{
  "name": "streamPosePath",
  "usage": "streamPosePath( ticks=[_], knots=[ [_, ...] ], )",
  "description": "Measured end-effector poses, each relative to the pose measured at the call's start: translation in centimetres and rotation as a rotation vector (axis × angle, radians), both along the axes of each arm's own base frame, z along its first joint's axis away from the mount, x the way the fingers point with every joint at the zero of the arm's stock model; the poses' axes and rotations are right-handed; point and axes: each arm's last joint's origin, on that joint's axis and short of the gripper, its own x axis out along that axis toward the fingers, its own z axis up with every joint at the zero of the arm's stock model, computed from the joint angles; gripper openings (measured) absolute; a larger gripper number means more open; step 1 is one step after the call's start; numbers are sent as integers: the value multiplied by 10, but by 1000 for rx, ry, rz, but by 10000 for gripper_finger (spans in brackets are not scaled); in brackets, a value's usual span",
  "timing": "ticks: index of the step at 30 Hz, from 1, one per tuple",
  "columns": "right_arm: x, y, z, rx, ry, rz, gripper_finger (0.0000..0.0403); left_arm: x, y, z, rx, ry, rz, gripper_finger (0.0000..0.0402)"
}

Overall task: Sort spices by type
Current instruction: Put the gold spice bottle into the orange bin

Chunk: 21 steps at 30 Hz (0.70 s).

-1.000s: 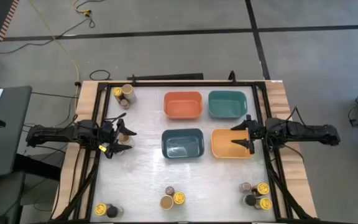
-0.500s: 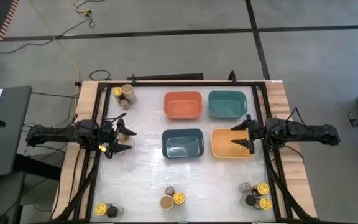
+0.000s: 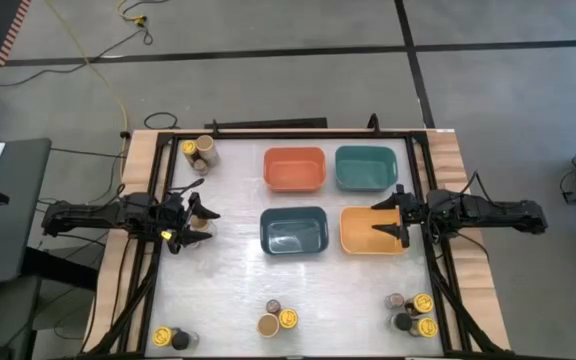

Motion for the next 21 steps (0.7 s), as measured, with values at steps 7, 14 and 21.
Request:
streamPosePath(
  ticks=[7,14,21],
  knots=[
    [0,0,0,0,0,0,329,-4,0,18,-1,-72,2,302],
    [0,0,0,0,0,0,329,-13,5,61,246,-248,217,302],
    [0,0,0,0,0,0,329,1,10,115,239,-93,366,302]
  ],
)
